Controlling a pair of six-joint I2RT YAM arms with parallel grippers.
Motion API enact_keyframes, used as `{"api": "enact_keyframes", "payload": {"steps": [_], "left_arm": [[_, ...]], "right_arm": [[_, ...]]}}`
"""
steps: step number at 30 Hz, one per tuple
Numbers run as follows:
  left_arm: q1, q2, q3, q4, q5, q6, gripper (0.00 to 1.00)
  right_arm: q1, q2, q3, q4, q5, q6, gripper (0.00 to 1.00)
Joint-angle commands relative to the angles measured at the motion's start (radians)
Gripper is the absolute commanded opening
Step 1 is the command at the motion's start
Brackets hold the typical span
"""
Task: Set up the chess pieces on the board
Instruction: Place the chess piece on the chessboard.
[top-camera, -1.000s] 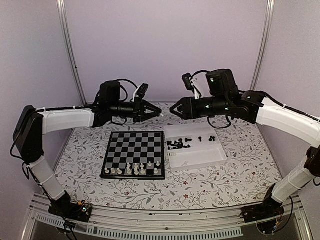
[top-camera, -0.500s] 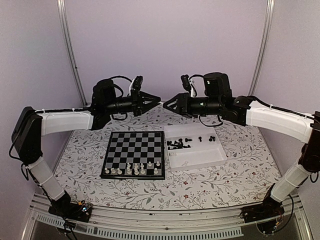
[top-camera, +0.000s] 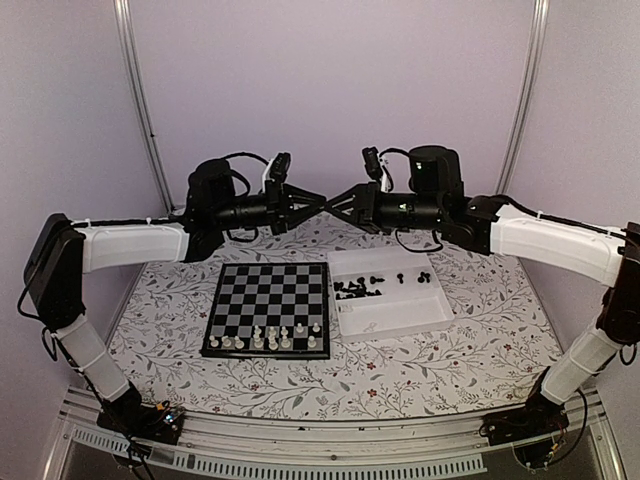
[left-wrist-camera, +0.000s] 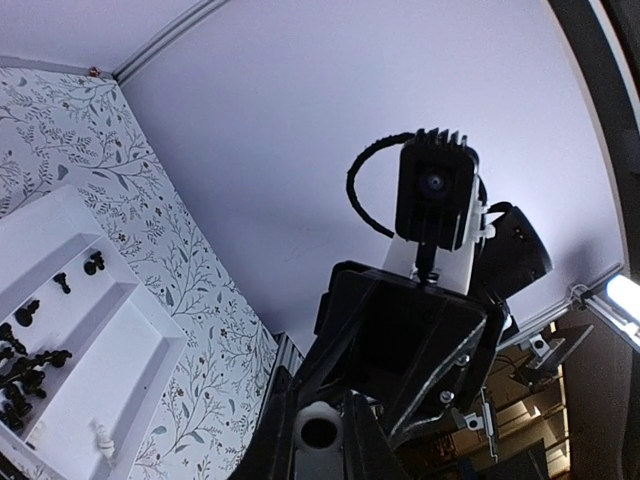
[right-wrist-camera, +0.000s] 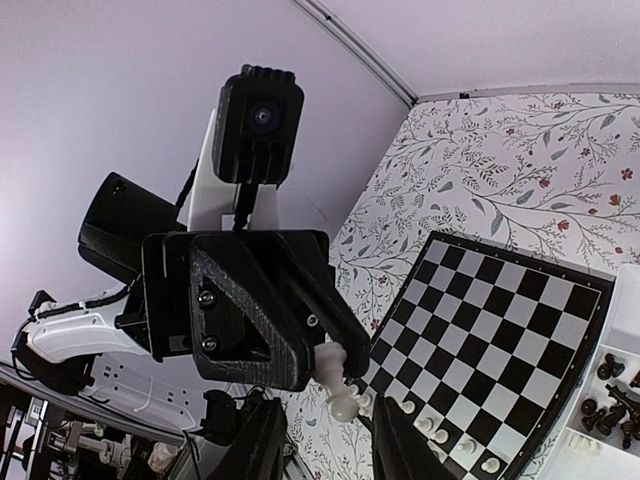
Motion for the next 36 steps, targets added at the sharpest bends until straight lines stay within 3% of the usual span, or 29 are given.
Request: {"api": "enact_keyframes", "payload": {"steps": [1,16,32,36], "left_arm": [[-0.017,0.003,0.008,0.025,0.004,-0.005,0.09],[-0.027,0.017,0.015,0.024,0.02,-0.015,0.09],[-0.038,0.042,0.04,0.01,0.04,-0.015,0.09],[-0.036,0.037,0.048,-0.049,0.026,0.006,0.18]], "right_arm": [[0.003,0.017,-0.02,0.052,-0.015,0.022,0.3],[0.003,-0.001,-0.048,0.079,0.015,0.026,0.15],[0.003,0.011,-0.03,0.082,0.038,0.012,0.12],[0.003,0.005,-0.024,0.063,0.047,-0.012,0.06]]}}
